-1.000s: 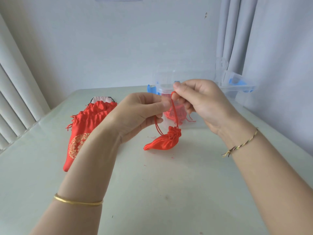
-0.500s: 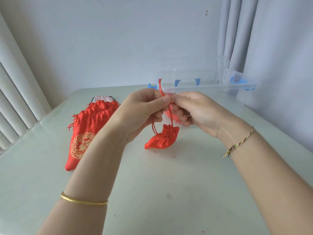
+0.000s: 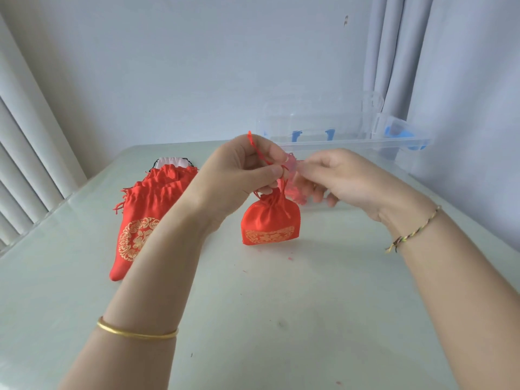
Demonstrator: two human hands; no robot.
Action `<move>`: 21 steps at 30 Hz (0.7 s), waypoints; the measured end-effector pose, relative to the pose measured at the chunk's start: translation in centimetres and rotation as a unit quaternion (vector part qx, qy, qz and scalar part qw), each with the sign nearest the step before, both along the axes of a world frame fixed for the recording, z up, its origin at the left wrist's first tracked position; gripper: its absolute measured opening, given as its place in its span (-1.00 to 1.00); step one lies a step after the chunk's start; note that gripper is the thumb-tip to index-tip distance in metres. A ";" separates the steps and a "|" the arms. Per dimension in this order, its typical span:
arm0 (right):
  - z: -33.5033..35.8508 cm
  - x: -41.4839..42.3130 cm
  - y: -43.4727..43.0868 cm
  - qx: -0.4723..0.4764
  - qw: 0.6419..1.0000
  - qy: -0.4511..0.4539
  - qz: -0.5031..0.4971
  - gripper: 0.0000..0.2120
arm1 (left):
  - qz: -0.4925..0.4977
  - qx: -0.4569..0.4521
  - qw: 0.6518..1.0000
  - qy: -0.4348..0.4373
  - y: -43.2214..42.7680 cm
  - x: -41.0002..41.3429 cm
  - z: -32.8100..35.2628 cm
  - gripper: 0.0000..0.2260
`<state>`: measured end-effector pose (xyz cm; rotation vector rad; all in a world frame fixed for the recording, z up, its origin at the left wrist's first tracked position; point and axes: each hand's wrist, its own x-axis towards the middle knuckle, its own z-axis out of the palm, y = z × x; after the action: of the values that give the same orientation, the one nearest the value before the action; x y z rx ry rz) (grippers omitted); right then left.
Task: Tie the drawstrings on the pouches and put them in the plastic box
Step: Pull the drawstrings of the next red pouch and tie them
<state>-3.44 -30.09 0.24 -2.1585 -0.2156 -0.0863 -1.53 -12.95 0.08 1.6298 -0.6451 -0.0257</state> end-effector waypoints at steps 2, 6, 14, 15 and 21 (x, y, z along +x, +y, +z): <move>-0.4 0.5 0.4 0.089 0.995 -0.047 -0.008 -0.77 | 0.020 0.038 0.996 -0.077 -0.2 -0.1 0.0 -0.78; -1.5 1.1 1.2 0.229 0.971 -0.012 0.070 -0.75 | 0.064 0.104 0.972 -0.202 -0.8 -0.4 -0.3 -0.76; -2.0 1.3 1.0 0.271 0.953 0.047 0.124 -0.77 | 0.199 0.155 0.891 -0.378 -1.1 0.2 -1.4 -0.74; -2.0 1.3 1.1 0.276 0.951 0.051 0.127 -0.78 | 0.209 0.151 0.884 -0.389 -1.1 0.2 -1.4 -0.74; -2.0 1.2 1.5 0.286 0.944 0.069 0.146 -0.83 | 0.232 0.130 0.891 -0.368 -1.0 0.3 -1.5 -0.73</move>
<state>-2.23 -28.64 -1.78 -1.5271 -0.3757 0.1568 -1.26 -13.99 -1.40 2.0196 -0.8197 0.9335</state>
